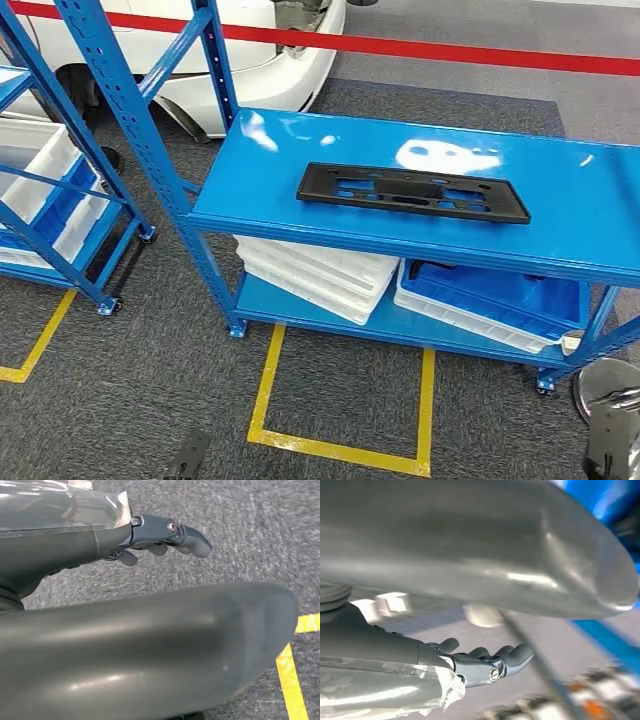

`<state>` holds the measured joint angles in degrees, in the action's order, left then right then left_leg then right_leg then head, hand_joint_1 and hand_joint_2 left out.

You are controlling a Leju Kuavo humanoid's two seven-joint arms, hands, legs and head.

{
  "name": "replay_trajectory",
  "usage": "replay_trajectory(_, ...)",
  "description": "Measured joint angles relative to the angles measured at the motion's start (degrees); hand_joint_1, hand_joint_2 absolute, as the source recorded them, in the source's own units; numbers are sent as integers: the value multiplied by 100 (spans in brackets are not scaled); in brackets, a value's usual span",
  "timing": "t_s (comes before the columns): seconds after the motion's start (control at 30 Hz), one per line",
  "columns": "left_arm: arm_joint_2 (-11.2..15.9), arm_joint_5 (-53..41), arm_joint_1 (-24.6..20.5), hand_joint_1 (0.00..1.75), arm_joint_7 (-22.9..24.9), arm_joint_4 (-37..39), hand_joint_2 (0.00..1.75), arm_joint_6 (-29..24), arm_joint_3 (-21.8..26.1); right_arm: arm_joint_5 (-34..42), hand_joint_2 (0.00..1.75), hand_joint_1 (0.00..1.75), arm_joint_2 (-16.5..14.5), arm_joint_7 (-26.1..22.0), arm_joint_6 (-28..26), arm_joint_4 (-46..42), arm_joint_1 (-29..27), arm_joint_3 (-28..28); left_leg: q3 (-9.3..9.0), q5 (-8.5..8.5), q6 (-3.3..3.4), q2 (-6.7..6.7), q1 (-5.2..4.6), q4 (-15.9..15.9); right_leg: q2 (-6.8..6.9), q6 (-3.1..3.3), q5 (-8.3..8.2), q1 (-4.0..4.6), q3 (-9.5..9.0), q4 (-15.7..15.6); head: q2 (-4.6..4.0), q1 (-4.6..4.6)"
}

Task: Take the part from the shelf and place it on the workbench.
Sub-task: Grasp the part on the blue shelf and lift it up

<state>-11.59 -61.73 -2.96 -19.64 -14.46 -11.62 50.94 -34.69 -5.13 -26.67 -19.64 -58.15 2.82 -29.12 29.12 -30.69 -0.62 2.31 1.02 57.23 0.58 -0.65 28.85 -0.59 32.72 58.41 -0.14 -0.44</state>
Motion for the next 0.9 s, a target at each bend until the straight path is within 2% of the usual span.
replay_trajectory(0.07, -7, -38, -11, 0, -9, 5, 0, 3, 5, -22, 0, 0, 15, -27, -15, -123, 1, 193, 0, 0, 0, 0, 0, 0, 0, 0, 0, 0, 0, 0, 0, -1)
replay_trajectory(0.53, -72, -445, -122, 0, -42, 59, 0, 30, 83, -89, 0, 0, 328, -432, -43, -1659, -31, 2928, -1, 0, 0, 0, 0, 0, -1, 0, 0, 0, 2, 0, 0, -1)
replay_trajectory(0.9, -96, -678, -171, 0, -163, 90, 0, 41, 134, 61, 0, 0, 653, -739, -26, -2887, -366, 5007, 1, 0, 0, 0, 0, 0, -1, 0, 1, 1, 3, 0, 0, -1)
